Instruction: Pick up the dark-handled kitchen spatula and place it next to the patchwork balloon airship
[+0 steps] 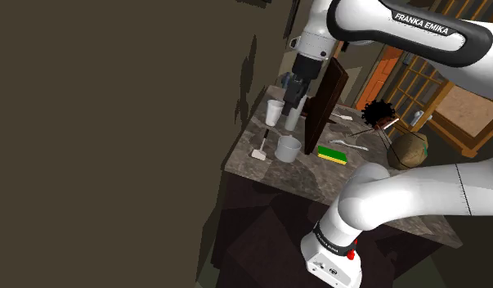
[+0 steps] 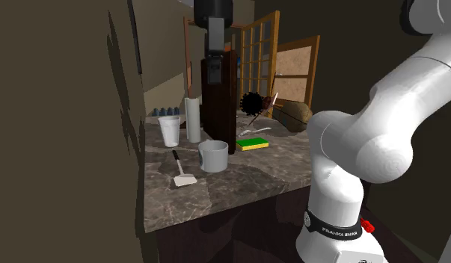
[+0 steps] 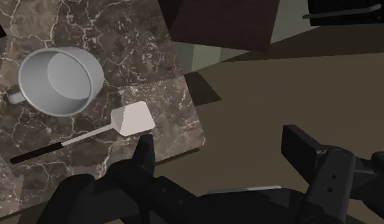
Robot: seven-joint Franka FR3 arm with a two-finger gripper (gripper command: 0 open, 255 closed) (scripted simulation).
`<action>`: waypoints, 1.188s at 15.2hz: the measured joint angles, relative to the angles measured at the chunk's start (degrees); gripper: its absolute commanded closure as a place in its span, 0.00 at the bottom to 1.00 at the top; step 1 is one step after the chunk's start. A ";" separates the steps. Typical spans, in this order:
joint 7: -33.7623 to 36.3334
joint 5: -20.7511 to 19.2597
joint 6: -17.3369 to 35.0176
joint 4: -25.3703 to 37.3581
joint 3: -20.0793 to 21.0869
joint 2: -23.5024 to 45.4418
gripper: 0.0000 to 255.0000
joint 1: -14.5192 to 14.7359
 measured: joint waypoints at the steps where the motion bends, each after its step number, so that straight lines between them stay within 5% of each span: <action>1: 0.00 0.00 0.00 0.00 0.00 0.00 0.00 0.00; 18: 33.24 -1.32 29.49 -6.69 4.40 21.11 0.00 -14.64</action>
